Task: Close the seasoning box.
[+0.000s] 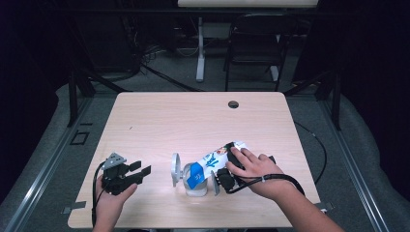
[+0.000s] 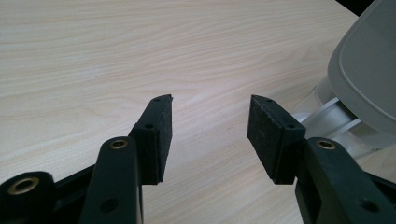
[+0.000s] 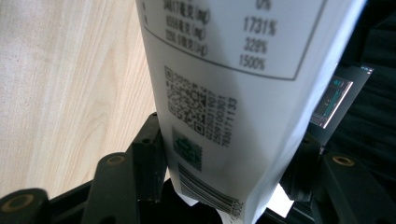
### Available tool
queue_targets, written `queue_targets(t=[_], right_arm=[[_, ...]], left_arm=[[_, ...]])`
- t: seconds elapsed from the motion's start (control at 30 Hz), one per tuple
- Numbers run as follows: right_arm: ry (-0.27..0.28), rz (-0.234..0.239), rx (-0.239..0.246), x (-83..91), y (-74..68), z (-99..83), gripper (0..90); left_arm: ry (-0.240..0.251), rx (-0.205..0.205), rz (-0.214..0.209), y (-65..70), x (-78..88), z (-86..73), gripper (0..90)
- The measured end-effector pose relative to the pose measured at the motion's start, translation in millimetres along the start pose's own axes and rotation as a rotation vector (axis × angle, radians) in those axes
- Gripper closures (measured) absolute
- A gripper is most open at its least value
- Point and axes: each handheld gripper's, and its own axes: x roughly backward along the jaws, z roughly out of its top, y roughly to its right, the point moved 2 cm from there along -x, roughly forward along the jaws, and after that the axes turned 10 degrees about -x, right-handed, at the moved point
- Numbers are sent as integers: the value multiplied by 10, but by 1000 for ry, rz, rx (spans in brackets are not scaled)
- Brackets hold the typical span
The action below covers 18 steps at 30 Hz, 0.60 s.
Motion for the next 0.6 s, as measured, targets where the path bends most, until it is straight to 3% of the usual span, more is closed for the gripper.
queue_targets(t=[0.6], right_arm=[[0,-7,12,16,11,12,445]], left_arm=[[-3,0,-2,-1,-5,-3,506]])
